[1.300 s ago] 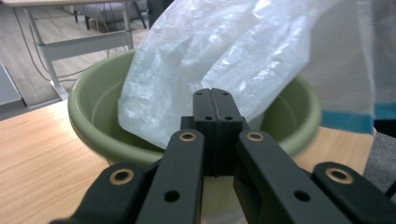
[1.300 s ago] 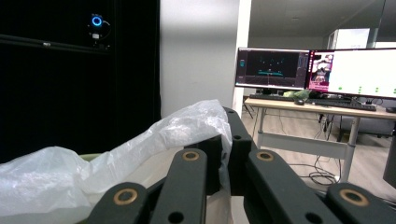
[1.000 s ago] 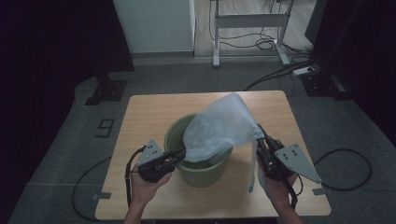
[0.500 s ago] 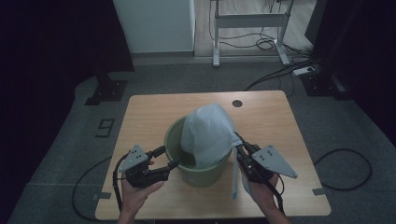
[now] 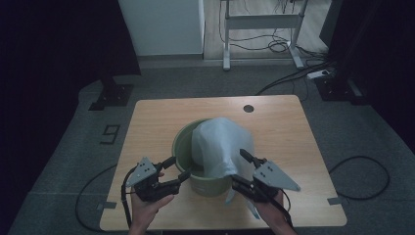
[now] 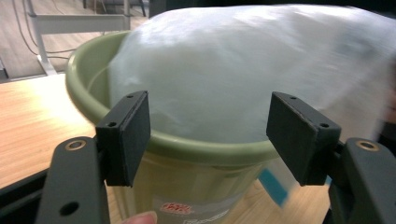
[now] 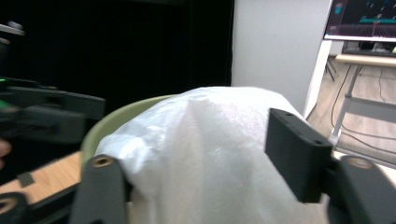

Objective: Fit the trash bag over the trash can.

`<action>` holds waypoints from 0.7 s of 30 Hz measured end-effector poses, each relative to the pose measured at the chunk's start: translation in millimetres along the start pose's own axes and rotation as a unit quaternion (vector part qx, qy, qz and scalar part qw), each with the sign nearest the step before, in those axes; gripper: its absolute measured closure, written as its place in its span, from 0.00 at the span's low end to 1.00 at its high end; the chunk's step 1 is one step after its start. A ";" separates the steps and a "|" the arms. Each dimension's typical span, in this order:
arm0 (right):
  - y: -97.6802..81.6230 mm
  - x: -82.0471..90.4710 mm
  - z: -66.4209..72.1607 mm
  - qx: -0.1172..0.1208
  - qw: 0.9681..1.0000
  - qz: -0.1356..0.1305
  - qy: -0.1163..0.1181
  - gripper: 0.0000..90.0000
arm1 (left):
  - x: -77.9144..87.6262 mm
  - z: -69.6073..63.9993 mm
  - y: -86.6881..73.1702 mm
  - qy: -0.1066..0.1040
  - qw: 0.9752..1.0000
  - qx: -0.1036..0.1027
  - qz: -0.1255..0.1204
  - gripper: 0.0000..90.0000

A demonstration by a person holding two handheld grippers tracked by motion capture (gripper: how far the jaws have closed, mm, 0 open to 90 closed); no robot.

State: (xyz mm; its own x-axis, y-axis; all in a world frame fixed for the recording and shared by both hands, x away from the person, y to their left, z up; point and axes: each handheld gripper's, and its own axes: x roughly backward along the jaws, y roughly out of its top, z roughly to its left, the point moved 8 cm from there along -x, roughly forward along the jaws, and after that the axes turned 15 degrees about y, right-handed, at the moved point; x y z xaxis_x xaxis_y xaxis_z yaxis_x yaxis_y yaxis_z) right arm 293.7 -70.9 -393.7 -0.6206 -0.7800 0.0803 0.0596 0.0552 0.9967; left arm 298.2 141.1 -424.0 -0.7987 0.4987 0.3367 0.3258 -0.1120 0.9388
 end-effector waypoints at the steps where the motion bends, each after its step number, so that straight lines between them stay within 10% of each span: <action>1: -3.6 8.0 5.0 0.002 1.000 -0.008 0.000 0.36 | 0.3 0.9 -0.3 0.000 1.000 0.001 0.000 0.33; 7: -27.2 27.0 19.0 -0.013 1.000 -0.010 -0.006 0.29 | 2.8 3.0 1.7 0.004 1.000 0.005 -0.008 0.34; 13: -41.5 19.9 10.6 -0.005 1.000 0.025 -0.016 0.45 | 1.9 0.3 2.6 0.001 1.000 0.002 -0.012 0.34; 21: -45.0 21.8 -24.6 0.016 0.993 0.069 -0.097 0.99 | 4.7 0.5 5.0 -0.001 1.000 0.003 -0.021 0.36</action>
State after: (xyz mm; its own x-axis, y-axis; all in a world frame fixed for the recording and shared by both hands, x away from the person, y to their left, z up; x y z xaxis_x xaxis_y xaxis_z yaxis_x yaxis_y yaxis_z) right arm 296.7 -105.7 -437.1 -0.7469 -0.6293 0.2147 0.1327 0.1753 0.9755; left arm 296.3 143.3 -417.8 -0.8108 0.5041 0.2975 0.2960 -0.0853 0.9514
